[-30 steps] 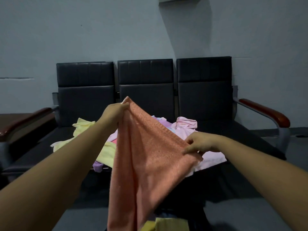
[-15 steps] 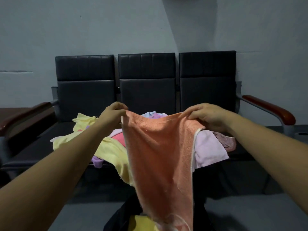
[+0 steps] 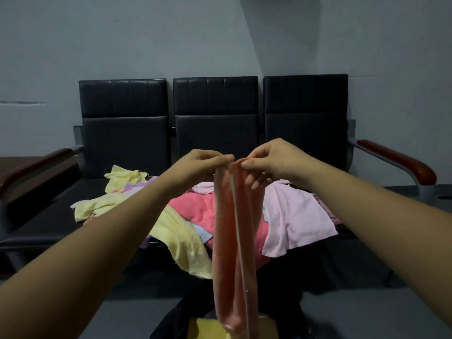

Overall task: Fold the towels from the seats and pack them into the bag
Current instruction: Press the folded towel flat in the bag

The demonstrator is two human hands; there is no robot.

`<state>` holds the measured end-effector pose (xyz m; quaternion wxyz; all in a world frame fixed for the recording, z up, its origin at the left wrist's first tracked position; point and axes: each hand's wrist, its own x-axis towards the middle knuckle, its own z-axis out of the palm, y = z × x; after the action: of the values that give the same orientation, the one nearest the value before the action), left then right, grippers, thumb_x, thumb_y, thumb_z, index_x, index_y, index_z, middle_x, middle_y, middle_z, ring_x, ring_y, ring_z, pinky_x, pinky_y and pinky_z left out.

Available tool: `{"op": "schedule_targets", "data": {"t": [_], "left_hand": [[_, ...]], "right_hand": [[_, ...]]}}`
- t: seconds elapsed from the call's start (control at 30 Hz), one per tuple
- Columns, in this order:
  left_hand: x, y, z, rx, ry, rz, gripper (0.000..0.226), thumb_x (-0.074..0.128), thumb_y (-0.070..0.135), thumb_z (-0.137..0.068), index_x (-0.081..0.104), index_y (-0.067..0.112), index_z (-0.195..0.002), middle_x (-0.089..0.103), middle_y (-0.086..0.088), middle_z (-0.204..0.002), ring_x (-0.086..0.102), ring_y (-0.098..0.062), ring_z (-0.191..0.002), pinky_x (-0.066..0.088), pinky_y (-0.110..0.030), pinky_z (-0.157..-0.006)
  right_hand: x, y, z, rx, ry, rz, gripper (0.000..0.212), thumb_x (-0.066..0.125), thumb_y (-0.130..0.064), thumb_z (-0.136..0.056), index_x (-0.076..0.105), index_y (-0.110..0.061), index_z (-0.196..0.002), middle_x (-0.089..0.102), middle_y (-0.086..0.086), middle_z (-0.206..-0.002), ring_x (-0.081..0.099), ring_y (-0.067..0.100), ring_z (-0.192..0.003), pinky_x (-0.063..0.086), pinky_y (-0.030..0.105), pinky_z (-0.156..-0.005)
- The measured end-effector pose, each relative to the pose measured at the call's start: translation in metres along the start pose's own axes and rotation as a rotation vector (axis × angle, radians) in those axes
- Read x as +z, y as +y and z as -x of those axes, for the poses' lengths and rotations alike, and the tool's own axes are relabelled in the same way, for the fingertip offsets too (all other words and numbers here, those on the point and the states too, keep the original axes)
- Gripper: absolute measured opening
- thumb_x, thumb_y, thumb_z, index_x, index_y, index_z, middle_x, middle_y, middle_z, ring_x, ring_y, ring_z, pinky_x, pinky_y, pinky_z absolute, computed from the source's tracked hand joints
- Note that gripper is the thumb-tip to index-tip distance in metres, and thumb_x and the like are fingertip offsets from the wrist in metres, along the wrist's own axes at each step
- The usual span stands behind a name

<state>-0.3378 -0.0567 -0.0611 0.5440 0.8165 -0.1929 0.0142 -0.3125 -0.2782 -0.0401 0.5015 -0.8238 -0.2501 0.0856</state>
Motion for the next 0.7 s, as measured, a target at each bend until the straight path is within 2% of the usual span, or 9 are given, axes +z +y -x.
{"op": "schedule_targets", "data": {"t": [0.03,0.1,0.17,0.23,0.37,0.47,0.57,0.63,0.7], "left_hand": [[0.002,0.004,0.001,0.002,-0.014,-0.094,0.043,0.067,0.048,-0.085,0.075,0.014,-0.109,0.075,-0.007,-0.106,0.071,-0.018,-0.102,0.057,-0.03,-0.092],[0.005,0.009,-0.001,0.028,0.025,-0.298,0.046,0.071,0.055,-0.076,0.074,0.023,-0.108,0.075,0.0,-0.102,0.07,-0.015,-0.099,0.057,-0.034,-0.092],[0.003,0.005,-0.004,0.09,0.101,-0.428,0.03,0.075,0.045,-0.084,0.074,0.024,-0.106,0.075,0.001,-0.097,0.07,-0.018,-0.095,0.056,-0.045,-0.092],[0.0,0.002,-0.006,0.123,0.135,-0.471,0.018,0.071,0.034,-0.091,0.075,0.022,-0.105,0.075,0.002,-0.092,0.07,-0.017,-0.091,0.055,-0.048,-0.09],[-0.007,0.003,-0.003,0.097,0.061,-0.453,0.021,0.065,0.033,-0.095,0.074,0.02,-0.108,0.075,0.003,-0.094,0.071,-0.01,-0.091,0.057,-0.04,-0.092],[-0.015,0.001,-0.002,0.067,0.025,-0.427,0.023,0.063,0.029,-0.097,0.074,0.018,-0.113,0.076,0.002,-0.098,0.071,-0.009,-0.092,0.057,-0.034,-0.092],[-0.024,-0.005,0.001,0.041,0.065,-0.369,0.02,0.065,0.026,-0.096,0.077,0.022,-0.111,0.077,0.006,-0.096,0.071,-0.008,-0.091,0.054,-0.025,-0.086],[-0.028,-0.012,0.001,0.01,0.101,-0.32,0.015,0.066,0.025,-0.095,0.077,0.03,-0.104,0.077,0.009,-0.093,0.071,-0.004,-0.089,0.053,-0.017,-0.077],[-0.029,-0.019,0.0,-0.014,0.155,-0.266,0.012,0.067,0.026,-0.094,0.076,0.03,-0.1,0.077,0.009,-0.091,0.071,-0.005,-0.088,0.055,-0.018,-0.076]], "right_hand": [[0.002,-0.001,-0.002,-0.002,0.02,-0.02,0.018,0.067,-0.018,-0.097,0.073,-0.001,-0.097,0.076,0.018,-0.08,0.074,0.029,-0.072,0.058,0.035,-0.07],[0.006,-0.003,-0.004,-0.008,0.042,-0.045,0.018,0.068,-0.019,-0.096,0.073,-0.002,-0.094,0.076,0.018,-0.079,0.073,0.027,-0.069,0.057,0.033,-0.067],[0.009,-0.005,-0.005,-0.017,0.046,-0.057,0.017,0.068,-0.019,-0.096,0.073,-0.003,-0.091,0.076,0.017,-0.079,0.072,0.025,-0.068,0.057,0.031,-0.065],[0.008,-0.005,-0.006,-0.028,0.045,-0.038,0.018,0.069,-0.021,-0.096,0.073,-0.004,-0.092,0.076,0.015,-0.077,0.072,0.024,-0.067,0.057,0.032,-0.067],[-0.003,0.007,-0.004,0.024,-0.079,0.23,0.026,0.075,-0.036,-0.09,0.073,-0.01,-0.089,0.068,0.012,-0.065,0.066,0.021,-0.058,0.056,0.029,-0.059],[-0.013,0.026,-0.004,0.114,-0.174,0.419,0.03,0.075,-0.041,-0.089,0.076,-0.011,-0.09,0.067,0.005,-0.066,0.069,0.022,-0.064,0.056,0.03,-0.059],[-0.02,0.043,0.0,0.119,-0.172,0.446,0.024,0.072,-0.044,-0.09,0.078,-0.021,-0.083,0.074,-0.006,-0.079,0.072,0.014,-0.081,0.062,0.032,-0.072],[-0.026,0.048,0.001,0.106,-0.141,0.366,0.023,0.071,-0.038,-0.093,0.08,-0.017,-0.089,0.077,-0.002,-0.09,0.073,0.013,-0.093,0.062,0.036,-0.084],[-0.031,0.047,0.002,0.041,-0.077,0.33,0.019,0.071,-0.029,-0.094,0.081,-0.013,-0.093,0.077,0.0,-0.095,0.072,0.013,-0.096,0.06,0.037,-0.089]]}}
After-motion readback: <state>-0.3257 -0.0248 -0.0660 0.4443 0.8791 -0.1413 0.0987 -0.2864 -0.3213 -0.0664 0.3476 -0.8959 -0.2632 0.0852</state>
